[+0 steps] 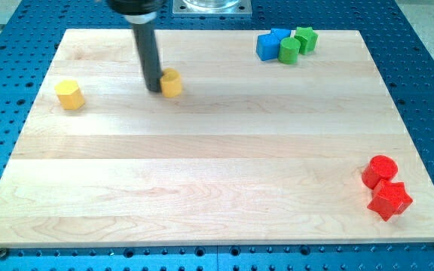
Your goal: Push the yellow heart below the blue cube
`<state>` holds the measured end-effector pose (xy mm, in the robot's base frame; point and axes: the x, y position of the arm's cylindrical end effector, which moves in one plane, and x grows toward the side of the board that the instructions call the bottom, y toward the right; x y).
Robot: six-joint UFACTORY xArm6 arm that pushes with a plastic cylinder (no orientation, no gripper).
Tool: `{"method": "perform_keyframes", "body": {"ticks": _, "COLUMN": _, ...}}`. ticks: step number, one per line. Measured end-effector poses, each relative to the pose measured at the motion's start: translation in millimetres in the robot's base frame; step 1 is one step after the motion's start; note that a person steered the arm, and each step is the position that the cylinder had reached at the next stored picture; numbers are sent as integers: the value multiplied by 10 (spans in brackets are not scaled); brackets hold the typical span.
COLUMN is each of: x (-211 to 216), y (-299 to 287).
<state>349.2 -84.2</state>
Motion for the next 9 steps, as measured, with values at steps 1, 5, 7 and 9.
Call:
{"method": "perform_keyframes", "body": {"ticks": 1, "x": 0, "y": 520}}
{"method": "perform_keyframes", "body": {"ticks": 5, "x": 699, "y": 1246}}
{"method": "perform_keyframes", "body": {"ticks": 7, "x": -205, "y": 1770}}
{"method": "perform_keyframes", "body": {"ticks": 9, "x": 172, "y": 796}}
